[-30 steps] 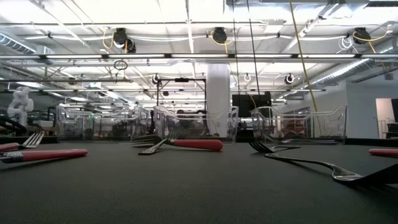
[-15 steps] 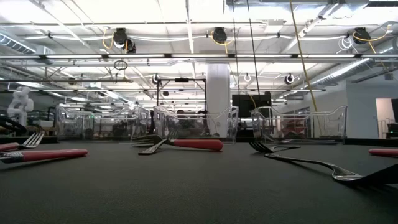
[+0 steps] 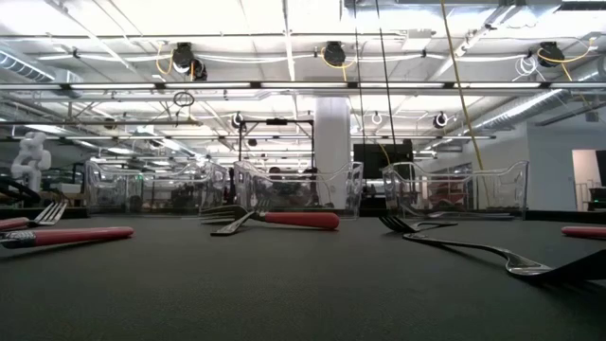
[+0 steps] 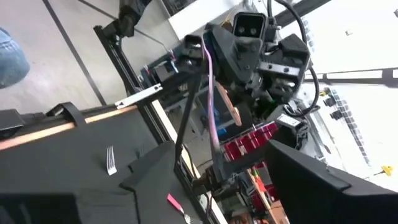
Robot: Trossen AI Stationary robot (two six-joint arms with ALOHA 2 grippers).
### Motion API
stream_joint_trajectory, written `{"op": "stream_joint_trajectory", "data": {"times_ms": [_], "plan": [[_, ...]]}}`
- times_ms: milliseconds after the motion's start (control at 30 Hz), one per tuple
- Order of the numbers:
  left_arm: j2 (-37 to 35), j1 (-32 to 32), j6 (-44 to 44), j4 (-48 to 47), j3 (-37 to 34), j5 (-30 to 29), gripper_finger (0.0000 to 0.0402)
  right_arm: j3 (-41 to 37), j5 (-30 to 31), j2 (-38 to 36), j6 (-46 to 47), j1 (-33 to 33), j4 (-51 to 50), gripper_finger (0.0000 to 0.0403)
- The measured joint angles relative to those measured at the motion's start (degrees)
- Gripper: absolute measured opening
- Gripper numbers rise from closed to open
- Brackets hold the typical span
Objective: Sort silverware by color (type)
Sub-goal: Put the blue fork into the right transparent bin
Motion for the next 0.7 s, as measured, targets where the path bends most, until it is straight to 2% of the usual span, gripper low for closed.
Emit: {"op": "stream_joint_trajectory", "data": {"times_ms": [167,700], "plan": [[0.0,0.8,-1.5,-0.1,0.0,2.2,0.0,0.0,-1.1,0.0,0.5,0.0,0.9,0.0229],[0.0,1.1,-1.5,-0.2,0.0,2.3,0.0,0.0,-4.1,0.0,0.9,0.0,2.1,0.0193]]}}
